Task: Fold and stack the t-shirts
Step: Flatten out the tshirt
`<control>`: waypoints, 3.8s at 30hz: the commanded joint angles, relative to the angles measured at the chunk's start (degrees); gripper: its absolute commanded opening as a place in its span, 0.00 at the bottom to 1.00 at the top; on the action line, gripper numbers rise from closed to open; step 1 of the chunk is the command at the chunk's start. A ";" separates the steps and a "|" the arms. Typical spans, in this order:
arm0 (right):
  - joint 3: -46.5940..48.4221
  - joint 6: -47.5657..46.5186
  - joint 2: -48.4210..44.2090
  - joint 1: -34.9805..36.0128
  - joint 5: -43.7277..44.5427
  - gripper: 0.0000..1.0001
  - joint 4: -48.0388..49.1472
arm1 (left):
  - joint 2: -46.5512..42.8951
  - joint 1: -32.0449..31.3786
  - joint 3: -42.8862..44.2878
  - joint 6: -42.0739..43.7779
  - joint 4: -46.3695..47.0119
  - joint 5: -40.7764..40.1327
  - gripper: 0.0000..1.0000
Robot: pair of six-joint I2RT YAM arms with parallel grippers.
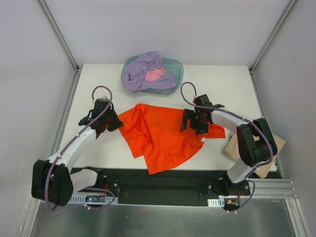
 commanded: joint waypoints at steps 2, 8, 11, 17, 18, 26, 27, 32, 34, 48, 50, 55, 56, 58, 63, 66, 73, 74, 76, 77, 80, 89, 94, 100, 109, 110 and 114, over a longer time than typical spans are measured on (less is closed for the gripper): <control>-0.29 -3.50 -0.47 -0.72 4.70 0.97 -4.92 | -10.21 -0.41 -2.25 0.41 0.22 -1.79 0.00; 0.85 -7.02 -7.93 3.83 10.22 0.99 -7.55 | -14.35 -0.41 -3.04 0.14 0.22 -0.74 0.00; 1.73 -8.07 -11.81 9.88 17.43 0.99 -10.71 | -14.35 -0.41 -3.30 0.14 0.22 -0.47 0.00; 1.73 -6.94 -16.65 27.17 21.92 0.99 -12.66 | -14.61 -0.41 -3.39 -0.38 0.31 0.14 0.00; 2.17 -5.89 -16.30 30.19 22.36 0.99 -12.05 | -14.61 -0.41 -3.30 -0.38 0.31 -0.03 0.00; 8.13 -3.41 -4.80 52.16 14.80 0.90 -2.10 | -12.59 -0.41 -2.78 -0.65 0.48 -2.06 0.00; 9.80 -3.33 -1.56 53.23 17.07 0.89 -4.81 | -12.24 -0.41 -2.69 -0.65 0.48 -2.14 0.00; 13.43 0.35 3.83 56.05 18.67 0.84 -6.94 | -11.27 -0.32 -3.12 -1.17 0.57 -2.76 0.00; 12.46 2.98 4.01 56.14 20.78 0.80 -7.38 | -11.71 -0.33 -3.83 -1.52 0.57 -3.28 0.00; 11.58 6.51 11.21 56.41 26.75 0.66 -10.89 | -10.04 -0.41 -4.97 -2.84 0.57 -4.96 0.00; 11.75 7.21 11.13 55.88 28.16 0.57 -11.86 | -10.04 -0.32 -5.06 -2.76 0.66 -5.13 0.00; 9.56 8.18 6.39 54.21 32.20 0.13 -13.36 | -9.95 -0.32 -4.45 -2.32 0.57 -5.48 0.00; 8.16 8.27 3.51 53.25 32.73 0.05 -13.36 | -9.95 -0.32 -4.10 -2.32 0.48 -5.48 0.00; 6.49 8.01 0.16 52.02 33.88 0.01 -13.10 | -9.69 -0.32 -3.66 -2.14 0.57 -5.48 0.00; 2.18 5.82 -9.17 43.59 36.07 0.01 -12.22 | -7.50 -0.32 -1.64 -1.70 0.83 -5.75 0.00; 1.73 3.00 -12.77 36.91 37.12 0.01 -12.13 | -5.04 -0.32 0.29 -1.09 1.54 -5.66 0.00; 6.47 -4.03 -22.78 20.66 42.92 0.01 -11.69 | 0.33 -0.32 8.64 -0.47 1.89 -4.96 0.00; 7.44 -4.90 -23.84 19.33 44.15 0.01 -11.34 | 0.59 -0.32 10.56 -0.38 1.89 -4.78 0.00; 10.59 -7.98 -26.65 16.26 45.21 0.01 -10.99 | 0.51 -0.32 12.51 0.67 1.98 -4.96 0.00; 11.74 -9.03 -27.54 15.46 46.70 0.01 -11.25 | -0.45 -0.32 14.08 1.11 1.89 -5.30 0.00; 15.61 -14.21 -31.75 14.13 50.56 0.01 -11.69 | -3.96 -0.32 16.73 3.04 1.80 -4.87 0.00; 25.98 -26.34 -48.45 14.22 42.90 0.01 -12.83 | -20.91 -0.32 24.54 6.12 1.89 1.71 0.00; 41.35 -29.87 -53.21 14.31 23.45 0.01 -17.21 | -28.57 -0.32 30.26 6.47 1.89 11.19 0.00; 58.99 -30.23 -50.24 14.13 2.87 0.01 -24.59 | -34.56 -0.32 40.62 5.33 1.89 17.01 0.00; 64.93 -32.68 -44.95 14.13 3.54 0.01 -22.33 | -35.01 -0.32 44.60 6.03 1.63 11.84 0.00; 64.14 -33.56 -44.34 14.13 6.78 0.02 -21.80 | -33.35 -0.32 44.25 6.12 1.54 11.05 0.00; 60.02 -38.04 -38.91 14.13 18.65 0.03 -18.82 | -27.02 -0.32 41.97 6.30 1.28 4.74 0.00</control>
